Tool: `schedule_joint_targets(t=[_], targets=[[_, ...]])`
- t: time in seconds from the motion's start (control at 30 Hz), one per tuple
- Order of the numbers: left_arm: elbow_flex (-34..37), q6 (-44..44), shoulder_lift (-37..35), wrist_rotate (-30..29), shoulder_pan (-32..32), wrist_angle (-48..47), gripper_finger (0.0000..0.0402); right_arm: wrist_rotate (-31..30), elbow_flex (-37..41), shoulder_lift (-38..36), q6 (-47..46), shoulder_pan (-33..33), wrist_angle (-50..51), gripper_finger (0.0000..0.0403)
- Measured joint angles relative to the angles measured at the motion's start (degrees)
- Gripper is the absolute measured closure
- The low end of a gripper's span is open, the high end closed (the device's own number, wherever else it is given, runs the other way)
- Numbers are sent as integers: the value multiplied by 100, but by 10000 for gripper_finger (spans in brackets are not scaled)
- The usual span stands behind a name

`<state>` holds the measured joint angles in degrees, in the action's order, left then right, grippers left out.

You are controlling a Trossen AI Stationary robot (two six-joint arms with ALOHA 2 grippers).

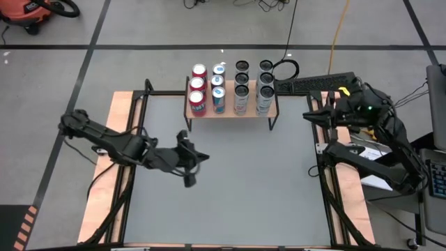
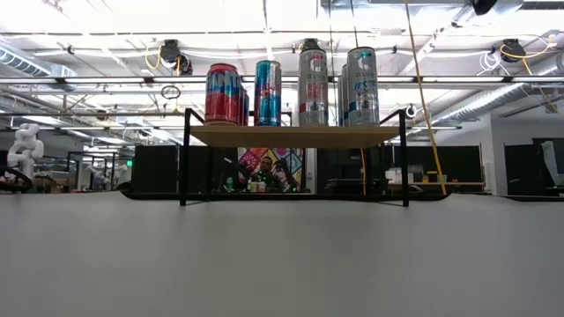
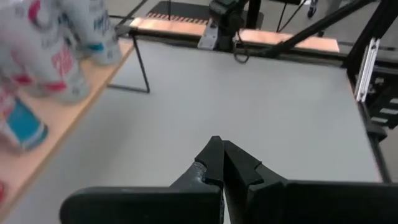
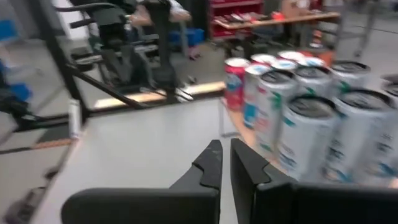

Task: Place canned beverage on shelf
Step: Return to Home Position

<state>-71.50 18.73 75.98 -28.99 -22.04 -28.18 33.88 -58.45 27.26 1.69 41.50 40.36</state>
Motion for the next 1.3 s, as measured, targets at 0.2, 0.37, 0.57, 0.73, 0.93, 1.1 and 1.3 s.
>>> schedule_joint_targets(t=[0.2,0.37,0.57,0.73,0.93,1.1,1.3], targets=[[2109,-48,-1257,-33,0,1289,402,-511,842,-292,281,0,-544,403],[3330,-322,-2165,-176,-1,1786,402,-725,2169,-626,-170,0,-2130,403],[4201,-448,-3078,-482,0,1847,402,-1181,3344,-795,-246,-233,-3624,403],[4656,-454,-3645,-676,-11,1888,402,-1840,4068,-852,-92,-731,-4266,403],[5079,-578,-4209,-792,-21,1932,402,-2449,4563,-848,-103,-1404,-5006,403],[5398,-883,-4778,-529,-140,1978,402,-2669,4598,-845,-99,-1885,-5003,403],[5792,-875,-5636,-311,-288,1858,402,-2913,4598,-846,-100,-2308,-4966,403]])
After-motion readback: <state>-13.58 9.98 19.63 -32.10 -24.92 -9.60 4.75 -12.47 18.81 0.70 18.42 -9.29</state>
